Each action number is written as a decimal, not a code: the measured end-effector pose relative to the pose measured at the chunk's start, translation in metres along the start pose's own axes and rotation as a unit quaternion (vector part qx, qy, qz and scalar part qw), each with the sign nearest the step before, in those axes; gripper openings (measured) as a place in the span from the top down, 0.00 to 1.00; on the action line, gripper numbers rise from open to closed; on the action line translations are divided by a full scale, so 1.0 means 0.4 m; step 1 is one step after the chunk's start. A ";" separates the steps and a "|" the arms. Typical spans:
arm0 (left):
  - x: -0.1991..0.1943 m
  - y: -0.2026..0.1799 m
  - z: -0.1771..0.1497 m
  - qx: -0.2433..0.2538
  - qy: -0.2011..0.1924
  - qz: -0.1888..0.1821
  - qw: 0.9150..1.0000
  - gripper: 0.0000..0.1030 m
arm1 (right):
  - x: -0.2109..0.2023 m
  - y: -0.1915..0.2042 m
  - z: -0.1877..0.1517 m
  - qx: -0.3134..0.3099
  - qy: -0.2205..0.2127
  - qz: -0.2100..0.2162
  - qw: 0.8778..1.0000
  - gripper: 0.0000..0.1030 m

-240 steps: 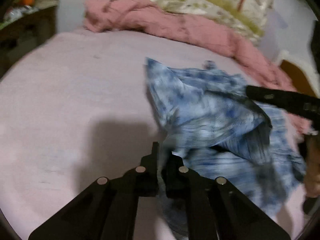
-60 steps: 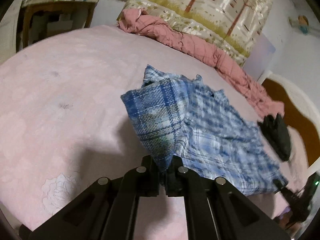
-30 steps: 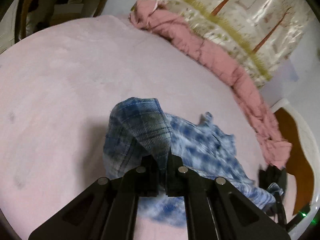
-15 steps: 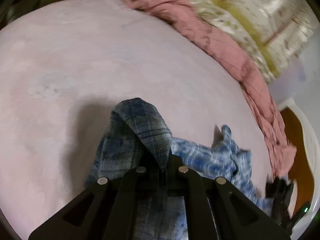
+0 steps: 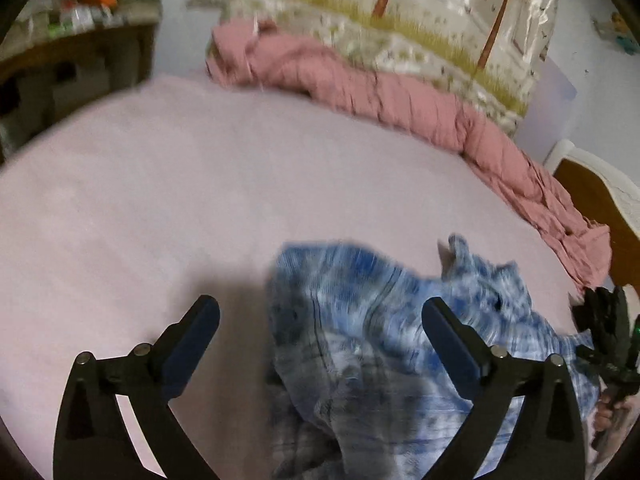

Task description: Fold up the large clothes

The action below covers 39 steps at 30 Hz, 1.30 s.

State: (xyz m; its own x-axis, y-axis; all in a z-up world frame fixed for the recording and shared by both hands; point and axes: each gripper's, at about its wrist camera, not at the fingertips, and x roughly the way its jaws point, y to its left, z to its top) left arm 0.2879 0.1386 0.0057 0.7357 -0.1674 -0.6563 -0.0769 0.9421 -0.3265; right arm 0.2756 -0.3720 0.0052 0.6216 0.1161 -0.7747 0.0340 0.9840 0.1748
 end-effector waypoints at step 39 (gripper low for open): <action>-0.070 -0.185 -0.042 0.096 -0.087 0.069 0.989 0.08 | -0.093 0.138 0.042 -0.047 -0.124 0.017 0.991 0.06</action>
State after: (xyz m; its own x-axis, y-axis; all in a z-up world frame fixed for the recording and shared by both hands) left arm 0.2615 0.0687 0.0368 0.8326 0.0032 -0.5539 -0.0679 0.9930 -0.0964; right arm 0.2675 -0.3241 0.0541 0.7946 0.1243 -0.5943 -0.0565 0.9897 0.1315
